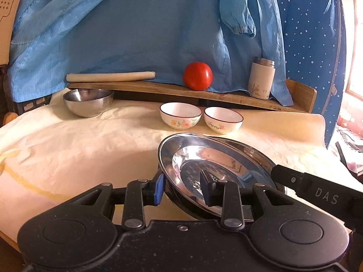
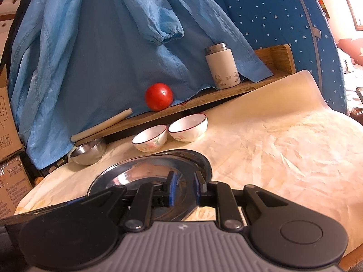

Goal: Organize plates and bowls
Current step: 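Open both tools and withdraw from the plate stack, then move both tools toward the small steel bowl by the wooden shelf, then close both tools on the rim of the small steel bowl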

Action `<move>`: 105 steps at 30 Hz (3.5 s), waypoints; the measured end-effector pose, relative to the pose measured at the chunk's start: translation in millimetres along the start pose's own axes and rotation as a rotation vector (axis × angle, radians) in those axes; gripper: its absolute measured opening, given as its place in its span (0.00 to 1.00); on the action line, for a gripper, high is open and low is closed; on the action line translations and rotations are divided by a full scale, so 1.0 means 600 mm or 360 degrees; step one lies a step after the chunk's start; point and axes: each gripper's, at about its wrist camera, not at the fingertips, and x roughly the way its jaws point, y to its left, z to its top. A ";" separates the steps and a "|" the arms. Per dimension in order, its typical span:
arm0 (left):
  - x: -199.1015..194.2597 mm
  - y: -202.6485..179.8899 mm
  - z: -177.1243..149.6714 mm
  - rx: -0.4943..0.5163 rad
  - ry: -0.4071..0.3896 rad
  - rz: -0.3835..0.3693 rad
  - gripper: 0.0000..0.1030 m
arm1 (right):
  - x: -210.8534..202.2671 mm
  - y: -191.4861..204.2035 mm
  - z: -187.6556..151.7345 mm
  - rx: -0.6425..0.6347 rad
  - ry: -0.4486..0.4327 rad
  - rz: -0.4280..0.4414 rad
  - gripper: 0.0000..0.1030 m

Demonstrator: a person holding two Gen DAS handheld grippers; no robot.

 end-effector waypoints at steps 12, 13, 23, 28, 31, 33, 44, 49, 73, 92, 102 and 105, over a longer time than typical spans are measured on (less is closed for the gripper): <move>-0.004 0.015 0.002 -0.0096 -0.0027 -0.0049 0.64 | -0.006 -0.007 0.001 0.0013 -0.0030 -0.0032 0.27; -0.006 0.017 0.003 -0.0109 -0.0041 -0.0049 0.67 | -0.006 -0.008 0.001 0.0014 -0.0031 -0.0033 0.29; -0.012 0.061 0.010 -0.0288 -0.0118 -0.0006 0.94 | -0.004 -0.006 0.002 0.0031 -0.0077 -0.0047 0.77; -0.012 0.096 0.015 -0.0370 -0.0155 0.0053 0.99 | -0.002 0.000 0.002 0.0054 -0.0121 -0.0037 0.95; -0.010 0.124 0.021 -0.0411 -0.0155 0.0102 0.99 | 0.001 0.006 0.003 0.0065 -0.0157 -0.0026 1.00; -0.007 0.150 0.029 -0.0436 -0.0153 0.0138 0.99 | 0.005 0.013 0.006 0.0053 -0.0168 -0.0012 1.00; 0.028 0.314 0.098 -0.0573 -0.0083 0.0330 0.99 | 0.072 0.088 0.052 -0.0101 -0.0090 0.0152 1.00; 0.071 0.351 0.129 -0.0582 -0.0025 0.0338 0.99 | 0.129 0.139 0.088 -0.0274 0.0104 0.0294 1.00; 0.214 0.427 0.177 -0.0685 -0.0107 0.0403 0.99 | 0.401 0.325 0.129 -0.0808 0.0472 0.0489 0.92; 0.231 0.435 0.172 -0.0714 -0.0091 0.0152 0.44 | 0.498 0.336 0.125 -0.0543 0.0577 0.0459 0.74; 0.237 0.438 0.174 -0.0728 -0.0105 0.0129 0.33 | 0.515 0.336 0.121 -0.0477 0.0607 0.0479 0.56; 0.240 0.442 0.173 -0.0752 -0.0101 0.0105 0.32 | 0.514 0.339 0.120 -0.0477 0.0614 0.0497 0.52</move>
